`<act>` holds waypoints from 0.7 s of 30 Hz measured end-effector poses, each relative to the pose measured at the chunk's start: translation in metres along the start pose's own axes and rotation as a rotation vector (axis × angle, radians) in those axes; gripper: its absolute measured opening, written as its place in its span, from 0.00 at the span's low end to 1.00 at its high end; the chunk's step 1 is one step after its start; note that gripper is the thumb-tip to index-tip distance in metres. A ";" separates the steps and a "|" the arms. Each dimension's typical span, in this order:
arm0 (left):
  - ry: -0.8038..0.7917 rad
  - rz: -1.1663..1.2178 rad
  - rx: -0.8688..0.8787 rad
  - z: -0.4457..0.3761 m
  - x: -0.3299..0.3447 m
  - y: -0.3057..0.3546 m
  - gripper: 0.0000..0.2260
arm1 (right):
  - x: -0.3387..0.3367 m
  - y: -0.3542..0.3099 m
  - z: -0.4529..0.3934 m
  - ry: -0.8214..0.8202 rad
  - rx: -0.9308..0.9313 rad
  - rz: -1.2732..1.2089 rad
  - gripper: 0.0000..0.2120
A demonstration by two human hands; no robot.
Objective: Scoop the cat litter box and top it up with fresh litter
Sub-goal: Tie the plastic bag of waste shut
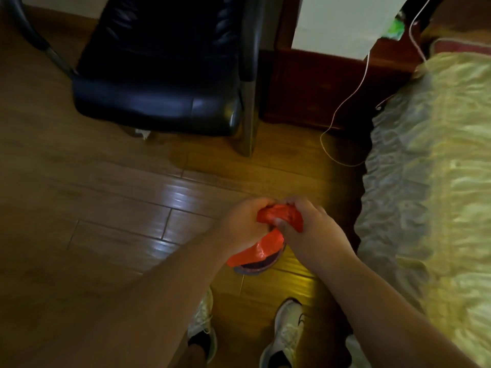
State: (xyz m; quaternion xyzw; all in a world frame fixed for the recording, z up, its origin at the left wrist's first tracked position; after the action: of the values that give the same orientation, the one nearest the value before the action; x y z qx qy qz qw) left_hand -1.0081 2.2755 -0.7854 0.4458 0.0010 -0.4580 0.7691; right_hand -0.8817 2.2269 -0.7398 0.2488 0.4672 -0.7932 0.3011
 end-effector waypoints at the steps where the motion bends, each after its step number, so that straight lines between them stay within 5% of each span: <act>1: 0.009 0.008 -0.018 -0.014 0.012 -0.017 0.15 | 0.018 0.016 -0.009 -0.022 0.010 0.003 0.16; 11: 0.187 -0.393 -0.183 -0.086 0.068 -0.135 0.16 | 0.147 0.110 -0.074 -0.143 0.096 -0.076 0.18; 21: -0.027 -0.244 -0.229 -0.102 0.099 -0.185 0.16 | 0.190 0.140 -0.093 -0.189 0.201 -0.027 0.22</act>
State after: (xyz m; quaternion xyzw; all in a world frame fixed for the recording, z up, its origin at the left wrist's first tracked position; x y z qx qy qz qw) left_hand -1.0395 2.2420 -1.0138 0.3456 0.0968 -0.5507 0.7536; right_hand -0.9040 2.2097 -0.9922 0.1957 0.3582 -0.8599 0.3067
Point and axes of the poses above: each hand's wrist, its own z-axis away from the middle knuckle, its own x-axis out of the palm, y = z × x, the point moved 9 cm from there along -z, towards the middle knuckle, and after that the axes turned 6 degrees about -x, right-handed, at the moved point
